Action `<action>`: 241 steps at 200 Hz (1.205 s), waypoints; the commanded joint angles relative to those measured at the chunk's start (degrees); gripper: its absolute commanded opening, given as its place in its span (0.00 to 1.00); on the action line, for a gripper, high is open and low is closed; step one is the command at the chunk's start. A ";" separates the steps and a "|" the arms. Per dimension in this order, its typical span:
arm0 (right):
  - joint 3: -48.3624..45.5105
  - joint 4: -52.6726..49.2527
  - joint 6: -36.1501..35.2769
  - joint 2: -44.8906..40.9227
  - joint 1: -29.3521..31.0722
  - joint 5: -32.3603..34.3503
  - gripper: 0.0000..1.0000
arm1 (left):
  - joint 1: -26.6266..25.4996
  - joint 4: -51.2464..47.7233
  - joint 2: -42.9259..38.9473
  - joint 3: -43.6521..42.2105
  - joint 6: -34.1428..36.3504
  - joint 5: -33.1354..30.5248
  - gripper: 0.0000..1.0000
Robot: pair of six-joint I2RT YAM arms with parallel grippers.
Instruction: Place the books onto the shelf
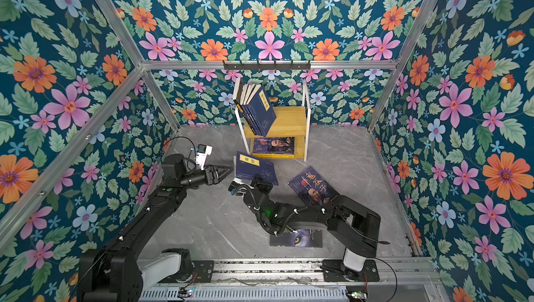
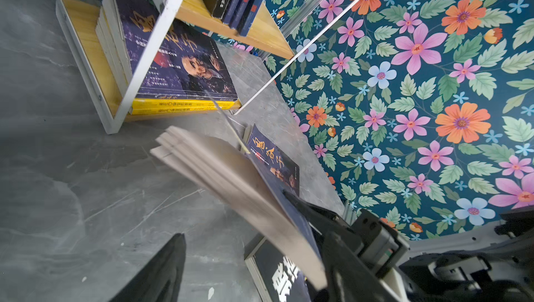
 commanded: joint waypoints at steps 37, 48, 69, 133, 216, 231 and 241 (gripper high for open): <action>-4.50 -8.69 15.22 -13.01 -4.17 -5.80 0.00 | 0.17 -11.09 -0.61 3.01 12.54 -7.50 0.94; -5.30 -8.63 16.53 -15.51 -5.19 -6.96 0.00 | 0.16 -11.59 -0.56 2.99 13.39 -9.01 0.96; -6.10 -8.66 20.27 -20.46 -7.44 -9.76 0.00 | 0.16 -12.53 -0.94 2.69 15.07 -10.90 1.00; -3.38 -2.86 36.84 -28.38 -19.10 -22.38 0.00 | -0.72 -18.55 -2.26 3.00 23.93 -23.12 1.00; 18.79 2.41 36.91 -9.05 -27.16 -24.50 0.01 | -1.95 -19.95 -5.34 3.00 27.66 -33.22 1.00; 20.98 4.58 37.55 -5.27 -28.50 -24.10 0.01 | -2.13 -19.73 -5.54 3.12 27.42 -31.83 1.00; 22.06 5.99 37.74 -3.21 -28.95 -23.97 0.01 | -2.21 -19.81 -5.52 3.28 27.42 -31.51 1.00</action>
